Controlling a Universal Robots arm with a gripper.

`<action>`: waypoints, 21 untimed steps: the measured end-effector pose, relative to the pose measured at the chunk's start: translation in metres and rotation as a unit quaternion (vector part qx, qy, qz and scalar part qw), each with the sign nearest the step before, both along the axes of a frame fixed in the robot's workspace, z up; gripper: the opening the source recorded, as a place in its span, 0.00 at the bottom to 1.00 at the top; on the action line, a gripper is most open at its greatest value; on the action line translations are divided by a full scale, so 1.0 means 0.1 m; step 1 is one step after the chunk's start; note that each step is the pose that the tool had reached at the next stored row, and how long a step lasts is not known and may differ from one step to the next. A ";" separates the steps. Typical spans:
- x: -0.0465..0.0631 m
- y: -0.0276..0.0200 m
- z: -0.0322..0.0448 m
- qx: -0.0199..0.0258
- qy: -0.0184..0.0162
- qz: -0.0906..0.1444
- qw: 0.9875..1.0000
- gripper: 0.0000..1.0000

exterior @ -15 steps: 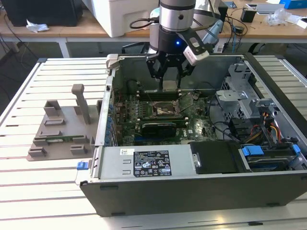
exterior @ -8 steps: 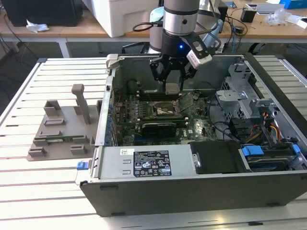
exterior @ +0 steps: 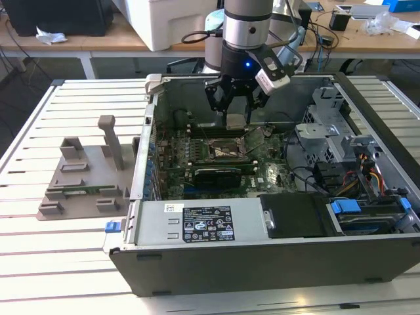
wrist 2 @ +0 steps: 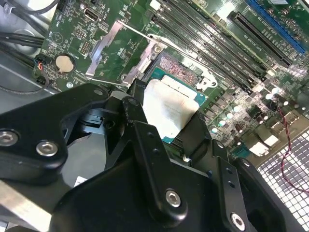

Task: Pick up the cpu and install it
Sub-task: 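Place the cpu into insertion slot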

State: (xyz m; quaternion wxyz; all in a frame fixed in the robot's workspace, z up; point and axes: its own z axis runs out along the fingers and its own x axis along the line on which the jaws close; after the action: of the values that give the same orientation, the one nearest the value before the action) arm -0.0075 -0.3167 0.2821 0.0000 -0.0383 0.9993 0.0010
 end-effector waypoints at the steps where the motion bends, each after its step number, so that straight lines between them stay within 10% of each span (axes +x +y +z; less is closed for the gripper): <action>1: 0.00 0.000 0.000 0.000 0.000 0.000 1.000 0.55; 12: 0.00 0.000 0.000 -0.004 0.000 -0.075 0.997 0.55; 21: 0.00 0.000 -0.001 -0.008 0.000 -0.142 0.990 0.55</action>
State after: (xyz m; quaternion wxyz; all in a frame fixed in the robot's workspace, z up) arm -0.0075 -0.3167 0.2820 0.0000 0.1037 0.9946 -0.0074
